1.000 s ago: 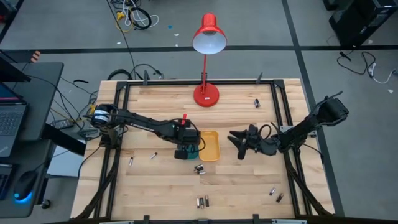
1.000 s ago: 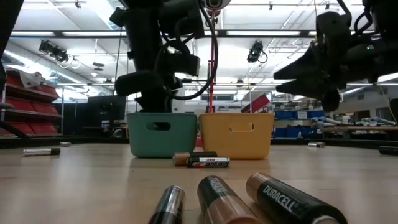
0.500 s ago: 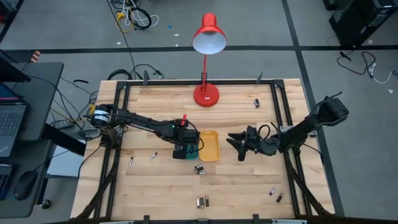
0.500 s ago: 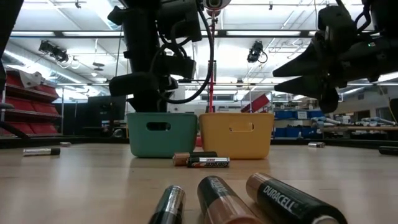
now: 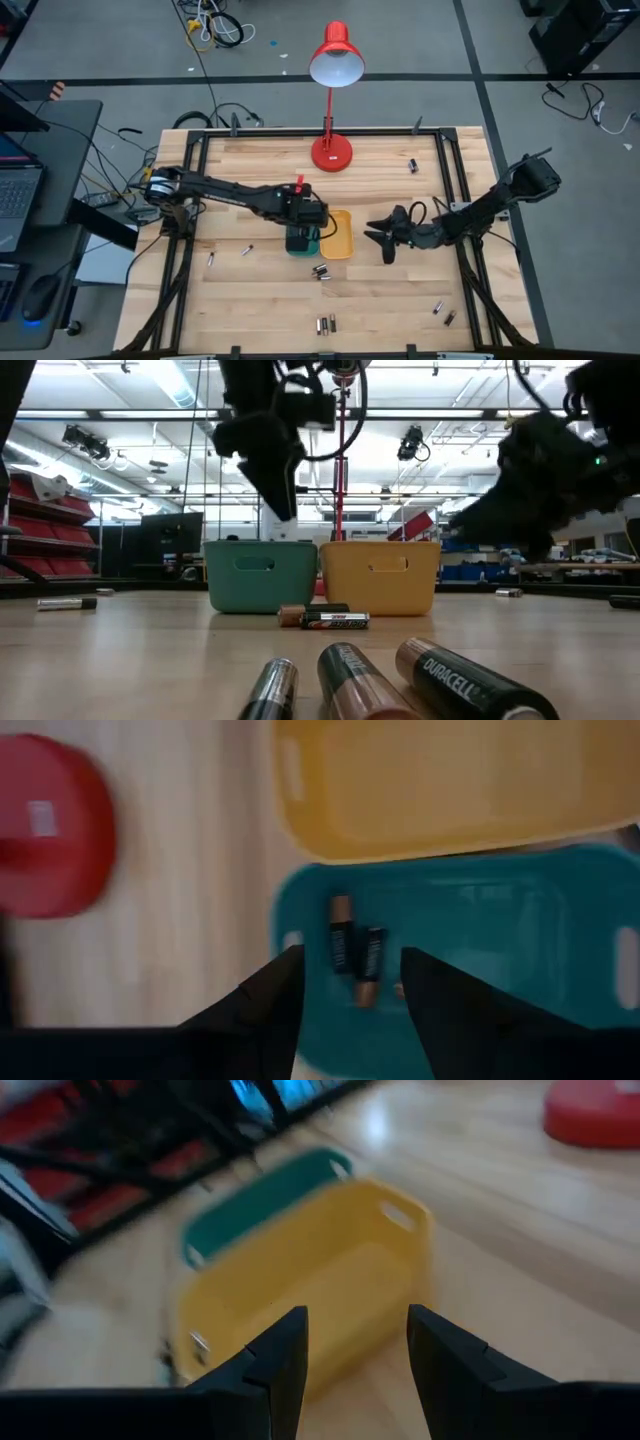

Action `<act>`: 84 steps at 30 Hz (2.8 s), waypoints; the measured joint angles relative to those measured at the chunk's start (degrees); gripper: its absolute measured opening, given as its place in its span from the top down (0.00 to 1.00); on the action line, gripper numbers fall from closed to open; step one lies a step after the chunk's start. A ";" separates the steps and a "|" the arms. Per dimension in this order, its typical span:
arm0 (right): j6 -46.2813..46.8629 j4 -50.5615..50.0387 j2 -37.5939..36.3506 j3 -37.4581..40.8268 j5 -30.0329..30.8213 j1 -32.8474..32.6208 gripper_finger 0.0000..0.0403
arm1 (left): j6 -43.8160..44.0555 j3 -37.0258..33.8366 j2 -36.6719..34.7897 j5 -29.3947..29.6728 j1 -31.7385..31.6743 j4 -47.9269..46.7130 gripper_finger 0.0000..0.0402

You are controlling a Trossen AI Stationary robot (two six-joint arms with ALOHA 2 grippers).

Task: Sort batteries
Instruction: Put the black battery into the blue bin

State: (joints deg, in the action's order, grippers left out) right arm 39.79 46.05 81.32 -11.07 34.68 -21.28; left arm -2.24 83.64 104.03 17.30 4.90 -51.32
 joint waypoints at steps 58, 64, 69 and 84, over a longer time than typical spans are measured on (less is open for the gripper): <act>31.35 -99.96 -9.32 -31.62 -20.77 -1.72 0.71 | 23.50 -64.97 -30.69 11.17 15.21 87.20 0.55; 38.61 -99.72 -9.31 -27.74 -20.14 -5.56 0.71 | 25.99 -68.46 -30.67 11.24 15.91 90.88 0.55; 45.58 -99.68 -9.31 -27.19 -20.83 -11.05 0.69 | 26.50 -68.94 -30.64 11.23 16.23 89.96 0.55; 57.61 -102.71 -9.29 -27.17 -18.46 -14.78 0.68 | 25.19 -68.93 -30.62 10.88 16.23 88.05 0.55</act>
State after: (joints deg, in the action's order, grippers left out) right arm 97.40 -56.66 72.03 -38.24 16.23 -36.05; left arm 22.95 14.71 73.41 28.18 21.12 36.73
